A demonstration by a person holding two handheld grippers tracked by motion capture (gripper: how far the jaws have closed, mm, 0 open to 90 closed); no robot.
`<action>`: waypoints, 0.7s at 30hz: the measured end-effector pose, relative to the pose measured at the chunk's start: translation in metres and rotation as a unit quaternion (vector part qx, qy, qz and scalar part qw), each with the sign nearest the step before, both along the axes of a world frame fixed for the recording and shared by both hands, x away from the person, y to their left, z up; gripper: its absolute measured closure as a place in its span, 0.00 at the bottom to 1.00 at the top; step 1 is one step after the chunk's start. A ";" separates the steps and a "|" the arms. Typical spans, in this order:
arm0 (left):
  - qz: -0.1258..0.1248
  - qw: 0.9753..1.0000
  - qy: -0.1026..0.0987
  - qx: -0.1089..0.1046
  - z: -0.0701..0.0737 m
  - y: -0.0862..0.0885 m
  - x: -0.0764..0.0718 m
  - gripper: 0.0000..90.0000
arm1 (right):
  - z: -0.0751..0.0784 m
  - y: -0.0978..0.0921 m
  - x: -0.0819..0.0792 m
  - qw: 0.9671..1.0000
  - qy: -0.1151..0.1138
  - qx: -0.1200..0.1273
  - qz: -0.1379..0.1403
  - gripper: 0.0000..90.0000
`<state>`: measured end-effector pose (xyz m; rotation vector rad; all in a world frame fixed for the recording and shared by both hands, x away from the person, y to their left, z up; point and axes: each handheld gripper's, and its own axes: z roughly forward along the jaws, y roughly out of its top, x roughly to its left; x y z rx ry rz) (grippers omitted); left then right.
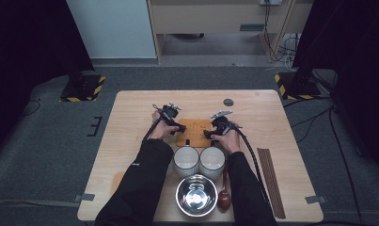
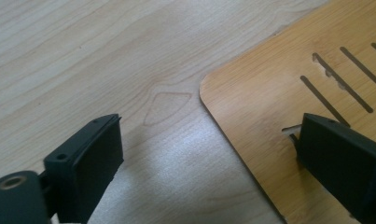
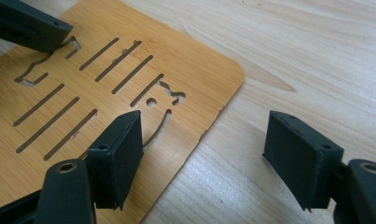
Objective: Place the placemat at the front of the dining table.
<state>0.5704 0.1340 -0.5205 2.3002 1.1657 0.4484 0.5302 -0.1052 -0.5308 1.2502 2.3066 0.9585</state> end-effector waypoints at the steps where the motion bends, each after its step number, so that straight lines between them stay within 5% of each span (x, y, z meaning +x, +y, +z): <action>1: 0.000 1.000 0.000 0.000 0.000 0.000 0.000 0.06 | 0.000 0.000 0.000 1.000 -0.002 -0.001 -0.001 0.31; 12: 0.034 0.999 -0.013 -0.001 -0.002 -0.001 0.007 0.05 | -0.004 0.004 0.007 0.999 -0.035 -0.004 -0.029 0.31; 21: 0.038 0.999 -0.016 -0.021 0.001 0.001 0.007 0.07 | -0.004 0.000 0.007 0.999 -0.040 0.014 -0.029 0.32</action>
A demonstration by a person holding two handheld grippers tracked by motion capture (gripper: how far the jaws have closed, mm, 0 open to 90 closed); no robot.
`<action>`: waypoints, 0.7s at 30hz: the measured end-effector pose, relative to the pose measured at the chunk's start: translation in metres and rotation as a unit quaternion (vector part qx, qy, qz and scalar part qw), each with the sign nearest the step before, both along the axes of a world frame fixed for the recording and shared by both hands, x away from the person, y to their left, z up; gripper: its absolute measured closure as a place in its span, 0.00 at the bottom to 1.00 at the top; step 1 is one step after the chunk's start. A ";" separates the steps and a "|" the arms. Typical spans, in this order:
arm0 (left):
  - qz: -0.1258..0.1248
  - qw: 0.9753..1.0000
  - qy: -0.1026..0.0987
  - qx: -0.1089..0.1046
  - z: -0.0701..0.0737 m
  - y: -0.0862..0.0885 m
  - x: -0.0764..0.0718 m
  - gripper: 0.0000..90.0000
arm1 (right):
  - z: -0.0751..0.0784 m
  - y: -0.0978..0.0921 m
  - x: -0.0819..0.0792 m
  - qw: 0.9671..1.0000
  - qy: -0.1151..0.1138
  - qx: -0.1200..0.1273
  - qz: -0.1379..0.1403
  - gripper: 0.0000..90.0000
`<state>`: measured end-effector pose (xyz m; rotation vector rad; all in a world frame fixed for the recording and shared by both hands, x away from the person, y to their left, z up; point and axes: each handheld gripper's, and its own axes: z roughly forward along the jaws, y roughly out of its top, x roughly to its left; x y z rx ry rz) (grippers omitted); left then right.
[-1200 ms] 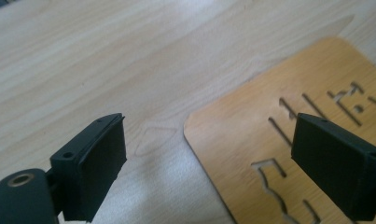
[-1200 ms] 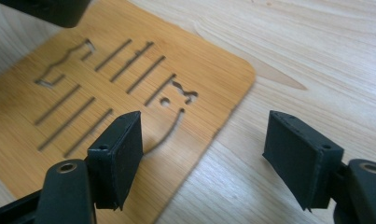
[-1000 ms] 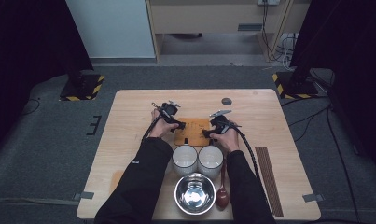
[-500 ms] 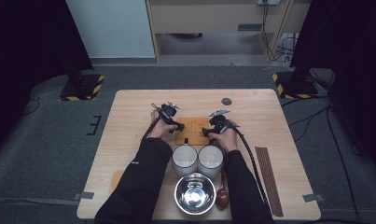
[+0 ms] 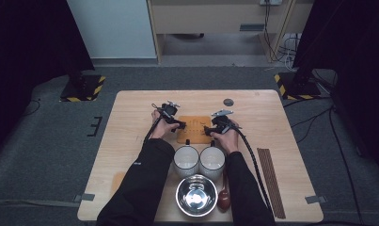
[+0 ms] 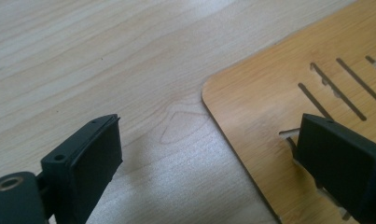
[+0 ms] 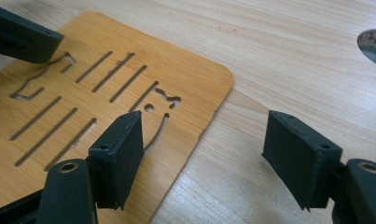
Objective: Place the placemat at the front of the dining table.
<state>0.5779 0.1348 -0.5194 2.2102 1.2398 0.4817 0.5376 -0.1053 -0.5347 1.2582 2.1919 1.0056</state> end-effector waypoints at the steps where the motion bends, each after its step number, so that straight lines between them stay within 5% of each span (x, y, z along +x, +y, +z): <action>1: -0.002 1.000 -0.005 0.001 0.001 0.000 0.000 0.07 | 0.001 0.000 0.000 1.000 -0.001 0.002 0.003 0.31; 4: -0.013 1.000 -0.006 -0.010 0.003 0.000 -0.003 0.06 | 0.003 0.000 -0.003 1.000 0.004 -0.004 0.014 0.31; 13: -0.053 0.998 0.015 0.013 0.000 -0.001 -0.011 0.05 | 0.002 -0.001 -0.008 0.999 0.027 -0.015 0.036 0.29; 21: -0.049 0.999 0.023 0.010 -0.003 0.000 -0.009 0.03 | 0.001 -0.001 -0.006 0.999 0.026 -0.014 0.033 0.28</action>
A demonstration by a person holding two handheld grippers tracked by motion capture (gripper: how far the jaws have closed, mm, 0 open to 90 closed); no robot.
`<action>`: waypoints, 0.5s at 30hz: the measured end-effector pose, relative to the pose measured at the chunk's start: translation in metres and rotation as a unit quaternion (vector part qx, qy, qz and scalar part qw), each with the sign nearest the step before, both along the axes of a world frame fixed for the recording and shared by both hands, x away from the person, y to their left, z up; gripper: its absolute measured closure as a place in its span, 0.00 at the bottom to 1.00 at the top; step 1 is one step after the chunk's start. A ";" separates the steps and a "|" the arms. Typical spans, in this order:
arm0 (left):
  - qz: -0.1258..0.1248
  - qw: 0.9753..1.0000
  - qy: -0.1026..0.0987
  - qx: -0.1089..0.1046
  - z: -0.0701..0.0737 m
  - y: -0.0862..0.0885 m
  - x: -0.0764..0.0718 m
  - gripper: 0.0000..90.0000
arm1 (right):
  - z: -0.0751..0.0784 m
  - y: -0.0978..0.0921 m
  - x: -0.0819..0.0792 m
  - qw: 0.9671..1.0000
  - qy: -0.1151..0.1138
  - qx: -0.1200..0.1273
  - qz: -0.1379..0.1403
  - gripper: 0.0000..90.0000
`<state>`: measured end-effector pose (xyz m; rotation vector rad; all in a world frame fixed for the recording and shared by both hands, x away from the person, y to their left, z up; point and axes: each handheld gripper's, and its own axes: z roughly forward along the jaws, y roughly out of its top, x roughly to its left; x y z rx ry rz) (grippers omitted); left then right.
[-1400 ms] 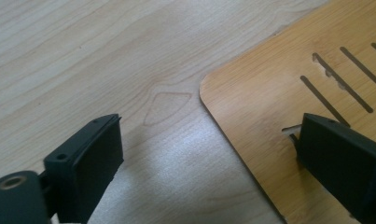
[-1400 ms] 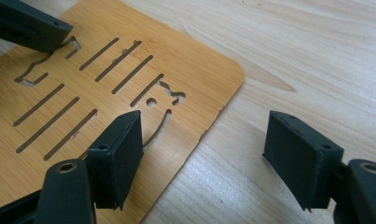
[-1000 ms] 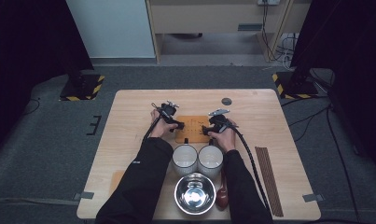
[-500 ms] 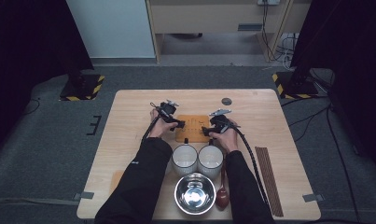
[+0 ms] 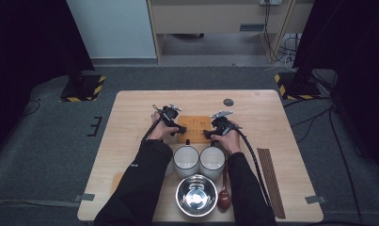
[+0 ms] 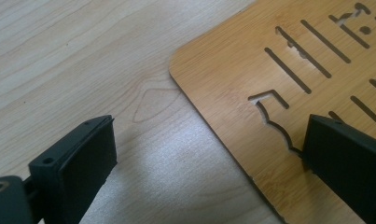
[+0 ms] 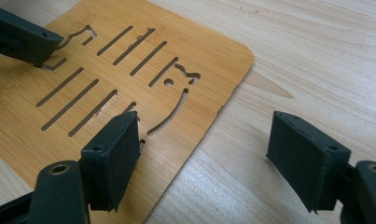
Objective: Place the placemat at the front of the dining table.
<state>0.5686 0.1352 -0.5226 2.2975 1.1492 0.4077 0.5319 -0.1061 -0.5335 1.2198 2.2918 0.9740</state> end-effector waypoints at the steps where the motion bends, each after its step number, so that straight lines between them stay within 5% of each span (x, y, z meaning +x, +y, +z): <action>1: 0.002 1.000 0.001 0.000 0.000 0.000 0.001 0.02 | 0.000 0.000 0.000 1.000 -0.001 0.001 -0.001 0.28; 8: 0.027 0.999 -0.016 0.017 0.001 -0.003 0.005 0.01 | -0.003 0.003 0.004 1.000 -0.021 0.004 -0.018 0.28; 15: 0.045 0.999 -0.020 0.006 -0.002 -0.003 0.009 0.01 | -0.005 0.004 0.008 0.999 -0.035 0.000 -0.031 0.26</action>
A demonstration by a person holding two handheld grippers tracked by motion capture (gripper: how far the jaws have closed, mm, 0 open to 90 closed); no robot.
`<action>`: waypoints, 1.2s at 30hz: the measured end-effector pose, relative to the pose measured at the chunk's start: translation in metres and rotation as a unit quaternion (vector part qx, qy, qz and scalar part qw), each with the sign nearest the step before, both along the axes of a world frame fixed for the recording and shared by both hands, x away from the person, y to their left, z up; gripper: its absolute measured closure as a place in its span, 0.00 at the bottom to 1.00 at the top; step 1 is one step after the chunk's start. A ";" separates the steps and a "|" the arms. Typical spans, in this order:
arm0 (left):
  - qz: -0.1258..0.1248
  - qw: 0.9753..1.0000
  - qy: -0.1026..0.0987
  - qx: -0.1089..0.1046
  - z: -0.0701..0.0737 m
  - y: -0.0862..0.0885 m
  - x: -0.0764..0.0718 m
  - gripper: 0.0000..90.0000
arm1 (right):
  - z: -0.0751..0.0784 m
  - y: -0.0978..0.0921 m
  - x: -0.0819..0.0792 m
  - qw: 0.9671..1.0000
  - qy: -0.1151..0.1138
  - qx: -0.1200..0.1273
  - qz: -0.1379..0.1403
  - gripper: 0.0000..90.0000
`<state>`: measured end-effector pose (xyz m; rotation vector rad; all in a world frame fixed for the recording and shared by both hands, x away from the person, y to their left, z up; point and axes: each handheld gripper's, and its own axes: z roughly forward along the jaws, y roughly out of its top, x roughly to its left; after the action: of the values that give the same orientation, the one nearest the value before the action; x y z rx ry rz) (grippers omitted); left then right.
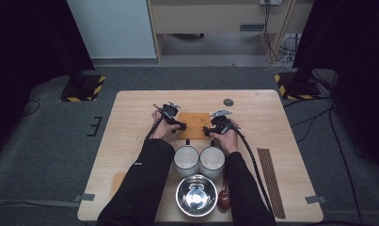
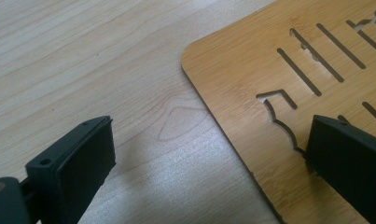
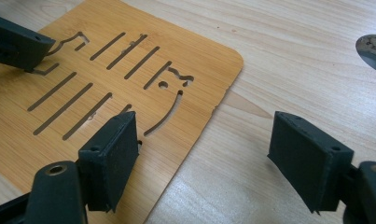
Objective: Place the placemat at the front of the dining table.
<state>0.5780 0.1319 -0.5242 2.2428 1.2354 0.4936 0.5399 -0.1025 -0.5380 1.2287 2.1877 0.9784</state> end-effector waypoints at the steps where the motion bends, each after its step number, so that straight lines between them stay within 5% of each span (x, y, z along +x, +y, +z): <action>1: 0.001 1.000 -0.001 0.001 0.000 0.000 0.000 0.01 | 0.000 0.000 0.000 1.000 0.000 0.000 -0.002 0.26; 12: -0.002 1.000 0.002 -0.006 0.001 0.000 0.000 0.03 | 0.000 -0.001 0.000 1.000 -0.004 0.006 -0.001 0.27; 14: 0.004 0.999 0.002 -0.032 0.003 0.002 0.000 0.03 | 0.001 -0.002 0.000 1.000 -0.009 0.017 -0.005 0.28; 17: 0.010 0.999 -0.005 -0.042 0.006 0.003 0.000 0.03 | 0.004 -0.004 -0.001 0.999 -0.019 0.034 -0.004 0.28; 28: 0.008 0.998 -0.046 -0.053 0.038 0.013 -0.014 0.05 | 0.034 -0.017 -0.011 0.997 -0.049 0.061 -0.012 0.27; 36: 0.008 0.995 -0.067 -0.067 0.057 0.029 -0.030 0.11 | 0.054 -0.040 -0.026 0.996 -0.063 0.056 -0.027 0.25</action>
<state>0.5482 0.1607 -0.4671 2.0544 1.1839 0.5406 0.5136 -0.1421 -0.4843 1.2340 2.0169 1.1374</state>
